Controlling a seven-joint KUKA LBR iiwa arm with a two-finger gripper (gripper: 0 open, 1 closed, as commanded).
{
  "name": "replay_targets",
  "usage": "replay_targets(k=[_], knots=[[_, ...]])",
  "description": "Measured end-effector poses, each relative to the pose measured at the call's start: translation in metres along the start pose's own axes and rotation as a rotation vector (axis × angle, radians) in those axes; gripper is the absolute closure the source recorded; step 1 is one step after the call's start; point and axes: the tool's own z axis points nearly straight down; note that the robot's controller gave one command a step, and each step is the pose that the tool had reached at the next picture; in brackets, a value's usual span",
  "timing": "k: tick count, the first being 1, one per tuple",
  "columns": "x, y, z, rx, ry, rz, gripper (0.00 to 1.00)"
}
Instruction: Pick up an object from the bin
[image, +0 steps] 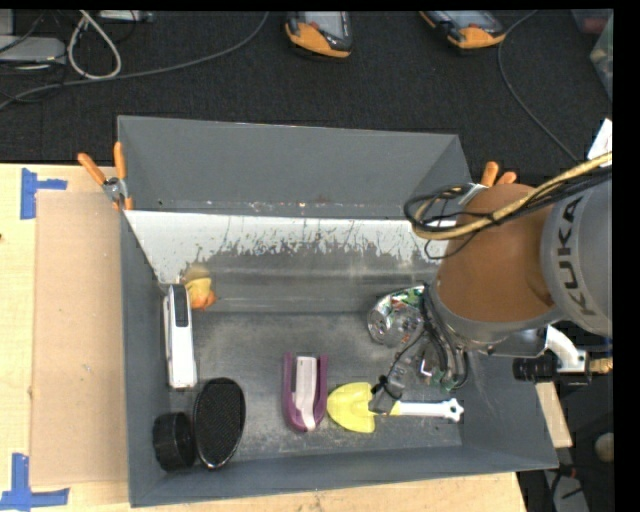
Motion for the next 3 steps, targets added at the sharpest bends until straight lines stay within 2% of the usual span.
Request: replay_targets(k=[1, 2, 3], knots=[[0.001, 0.038, 0.078, -0.001, -0.002, 0.126, 0.0], [0.011, 0.032, 0.099, 0.003, 0.002, 0.169, 0.0], [0.018, 0.027, 0.139, 0.004, 0.006, 0.281, 1.0]])
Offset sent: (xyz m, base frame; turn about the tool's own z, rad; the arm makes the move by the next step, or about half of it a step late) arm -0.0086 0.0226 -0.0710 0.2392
